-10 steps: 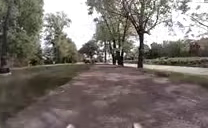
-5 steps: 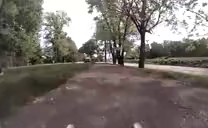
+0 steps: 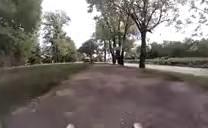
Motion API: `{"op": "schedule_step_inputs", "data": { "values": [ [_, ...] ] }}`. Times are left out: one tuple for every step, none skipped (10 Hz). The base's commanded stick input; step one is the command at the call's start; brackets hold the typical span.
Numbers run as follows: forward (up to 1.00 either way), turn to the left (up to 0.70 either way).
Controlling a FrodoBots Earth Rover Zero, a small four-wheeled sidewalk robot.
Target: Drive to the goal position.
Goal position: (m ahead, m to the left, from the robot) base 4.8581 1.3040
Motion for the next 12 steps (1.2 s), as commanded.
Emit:
{"op": "schedule_step_inputs", "data": {
  "values": [
    [1.00, 0.00],
    [1.00, 0.00],
    [1.00, 0.00],
    [1.00, 0.00],
    [1.00, 0.00],
    [1.00, 0.00],
    [1.00, 0.00],
    [1.00, 0.00],
    [1.00, 0.00],
    [1.00, 0.00],
    [1.00, 0.00],
    [1.00, 0.00]
  ]
}}
